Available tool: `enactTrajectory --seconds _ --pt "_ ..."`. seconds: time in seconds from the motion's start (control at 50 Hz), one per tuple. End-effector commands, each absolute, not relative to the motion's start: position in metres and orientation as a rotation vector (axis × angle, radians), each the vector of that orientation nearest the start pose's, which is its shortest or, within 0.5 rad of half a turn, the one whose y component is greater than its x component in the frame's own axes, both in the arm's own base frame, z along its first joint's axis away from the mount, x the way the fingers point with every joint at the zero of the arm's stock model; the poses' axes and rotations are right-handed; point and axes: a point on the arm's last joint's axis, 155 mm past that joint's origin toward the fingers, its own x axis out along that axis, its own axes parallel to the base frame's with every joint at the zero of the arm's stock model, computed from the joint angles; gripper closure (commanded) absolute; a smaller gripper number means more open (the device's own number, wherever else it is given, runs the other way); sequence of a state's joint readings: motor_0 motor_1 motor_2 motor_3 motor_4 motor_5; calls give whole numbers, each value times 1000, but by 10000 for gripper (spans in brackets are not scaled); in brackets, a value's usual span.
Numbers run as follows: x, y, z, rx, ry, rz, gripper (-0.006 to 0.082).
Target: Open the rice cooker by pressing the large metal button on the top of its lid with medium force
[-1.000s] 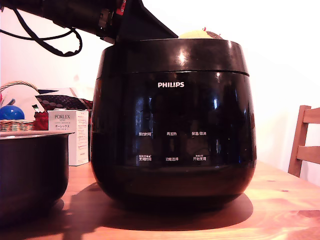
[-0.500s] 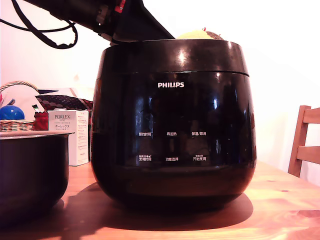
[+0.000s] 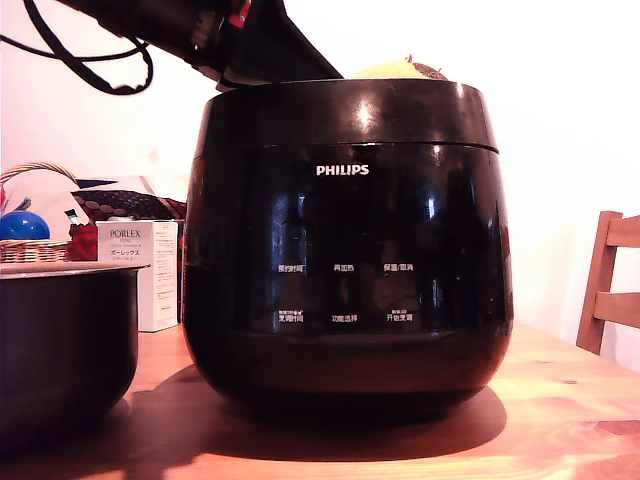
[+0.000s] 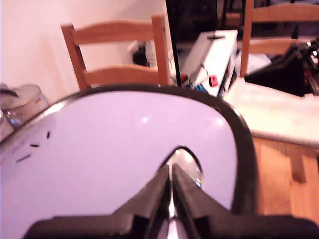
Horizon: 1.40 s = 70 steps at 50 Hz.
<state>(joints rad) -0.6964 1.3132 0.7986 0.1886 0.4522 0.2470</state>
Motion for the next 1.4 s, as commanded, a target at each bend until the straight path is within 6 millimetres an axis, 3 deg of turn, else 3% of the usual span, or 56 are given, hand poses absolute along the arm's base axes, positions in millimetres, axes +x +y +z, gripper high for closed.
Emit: enactTrajectory --seconds 0.0,0.3,0.58,0.94,1.38 --pt "265 -326 172 196 343 -1174 787" --pt "277 -333 240 -27 172 -1139 787" --pt "290 -313 271 -48 89 -1013 787" --pt "317 -259 300 -55 29 -774 787" --pt "341 -158 341 -68 -65 -436 787"
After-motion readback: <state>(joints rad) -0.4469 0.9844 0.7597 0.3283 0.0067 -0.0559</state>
